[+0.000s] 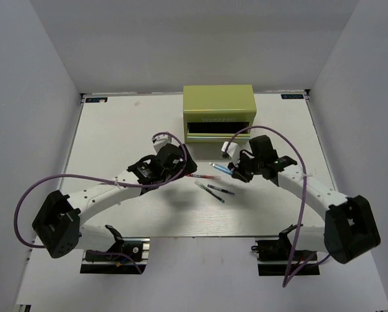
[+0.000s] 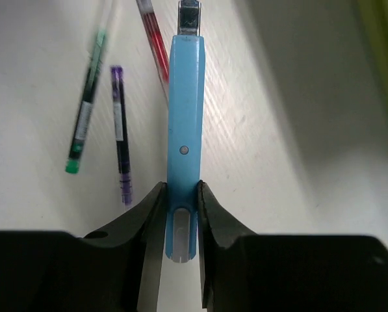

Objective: Sort the stationery into containers
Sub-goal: Pick up the stationery from the center of the board.

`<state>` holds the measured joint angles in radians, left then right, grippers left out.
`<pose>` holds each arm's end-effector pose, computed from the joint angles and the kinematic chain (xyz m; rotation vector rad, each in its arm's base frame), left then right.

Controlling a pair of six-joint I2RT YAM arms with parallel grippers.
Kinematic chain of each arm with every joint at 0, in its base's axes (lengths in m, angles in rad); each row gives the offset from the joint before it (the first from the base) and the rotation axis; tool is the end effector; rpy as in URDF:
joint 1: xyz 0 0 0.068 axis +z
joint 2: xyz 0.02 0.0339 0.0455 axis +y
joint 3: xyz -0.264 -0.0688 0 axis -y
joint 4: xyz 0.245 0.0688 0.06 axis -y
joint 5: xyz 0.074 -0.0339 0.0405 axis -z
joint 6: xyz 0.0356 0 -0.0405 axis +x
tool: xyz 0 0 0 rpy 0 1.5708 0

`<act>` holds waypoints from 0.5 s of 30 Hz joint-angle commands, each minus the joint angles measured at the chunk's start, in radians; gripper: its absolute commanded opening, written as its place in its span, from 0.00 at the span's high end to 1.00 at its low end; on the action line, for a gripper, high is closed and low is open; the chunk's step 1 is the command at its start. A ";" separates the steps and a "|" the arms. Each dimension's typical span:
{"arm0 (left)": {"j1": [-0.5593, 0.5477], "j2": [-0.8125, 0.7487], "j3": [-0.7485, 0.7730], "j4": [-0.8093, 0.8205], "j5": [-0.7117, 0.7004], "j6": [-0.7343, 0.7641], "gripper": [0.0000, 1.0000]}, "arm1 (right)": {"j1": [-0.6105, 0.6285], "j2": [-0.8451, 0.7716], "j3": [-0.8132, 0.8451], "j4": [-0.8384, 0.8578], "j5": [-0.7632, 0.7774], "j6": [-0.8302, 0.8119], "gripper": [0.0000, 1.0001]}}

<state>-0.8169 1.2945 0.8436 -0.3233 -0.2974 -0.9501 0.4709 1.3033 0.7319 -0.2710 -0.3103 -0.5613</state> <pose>0.1937 -0.1911 0.2392 -0.3058 2.3473 -0.5439 0.2273 0.1279 0.2056 -1.2991 2.0017 0.3312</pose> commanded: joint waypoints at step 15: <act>0.013 -0.007 -0.058 0.108 0.061 -0.630 0.00 | -0.003 0.054 0.457 -0.057 -0.072 -0.508 0.90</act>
<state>-0.8093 1.3251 0.8265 -0.2749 -0.2600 -1.4208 0.4717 1.3170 1.1198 -0.3801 -0.4351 -0.9600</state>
